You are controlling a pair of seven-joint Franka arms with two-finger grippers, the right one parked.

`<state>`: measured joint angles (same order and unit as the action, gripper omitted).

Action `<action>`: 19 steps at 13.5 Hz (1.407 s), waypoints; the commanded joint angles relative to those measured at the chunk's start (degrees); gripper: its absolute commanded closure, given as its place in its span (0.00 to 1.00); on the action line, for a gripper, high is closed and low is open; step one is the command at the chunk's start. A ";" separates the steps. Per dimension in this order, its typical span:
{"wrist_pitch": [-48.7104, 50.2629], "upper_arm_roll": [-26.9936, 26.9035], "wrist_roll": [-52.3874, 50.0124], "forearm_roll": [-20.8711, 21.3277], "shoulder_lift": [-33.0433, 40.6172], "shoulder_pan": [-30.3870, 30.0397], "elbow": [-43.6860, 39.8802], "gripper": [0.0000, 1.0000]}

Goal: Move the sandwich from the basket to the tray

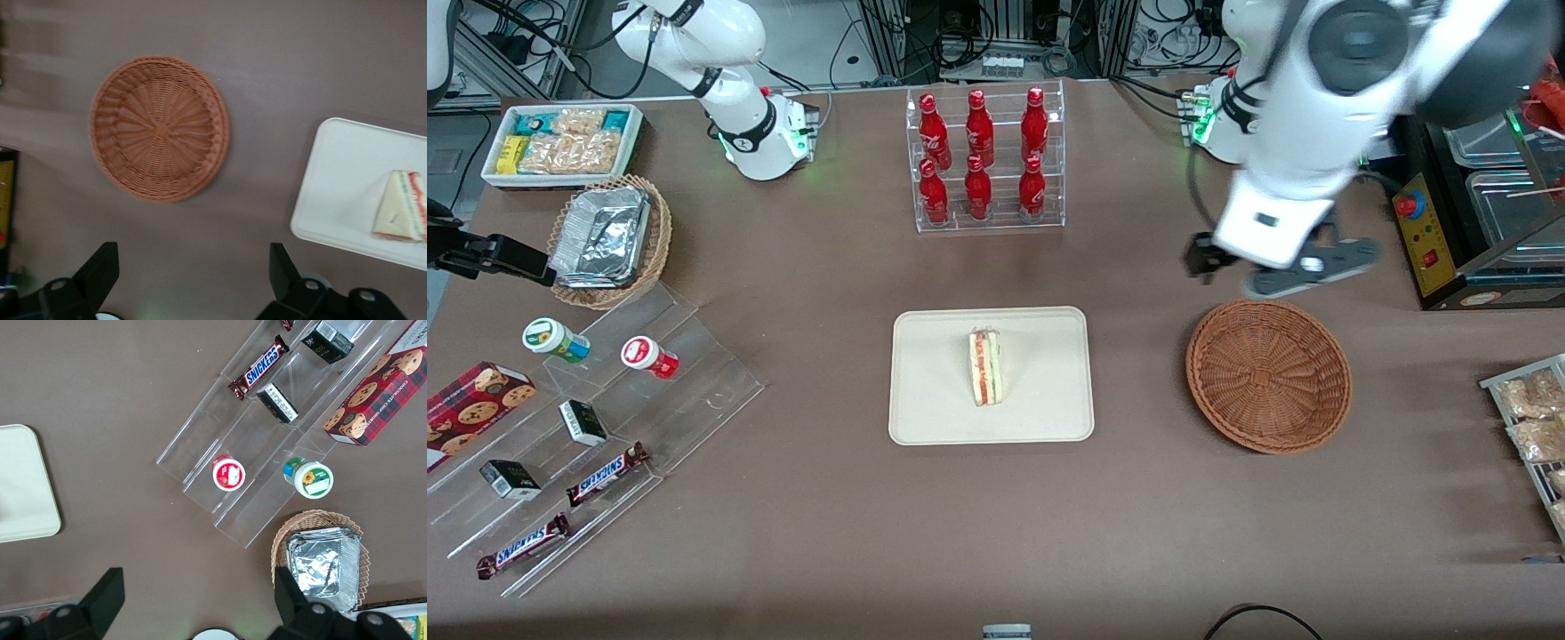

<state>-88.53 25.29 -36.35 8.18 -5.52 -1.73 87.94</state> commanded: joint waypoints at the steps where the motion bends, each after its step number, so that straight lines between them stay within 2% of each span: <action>1: 3.26 0.46 8.54 -3.33 0.96 -6.07 -2.14 0.01; 9: 8.45 0.46 25.77 -3.61 1.48 -19.09 -5.58 0.01; 14: 10.04 0.29 29.32 -3.61 1.66 -20.86 -5.50 0.01; 15: 10.82 -1.72 29.23 -3.61 2.79 -19.56 -4.89 0.01; 16: 11.35 -7.04 29.32 -3.70 4.19 -14.15 -4.36 0.01; 17: 12.05 -15.54 29.40 -3.78 5.16 -6.61 -4.09 0.01; 18: 12.32 -21.19 29.93 -3.78 5.96 -1.40 -4.00 0.01; 19: 12.41 -23.60 31.50 -3.87 6.05 0.22 -4.00 0.01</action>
<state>-76.72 8.33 -7.18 5.12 -2.09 -6.87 82.42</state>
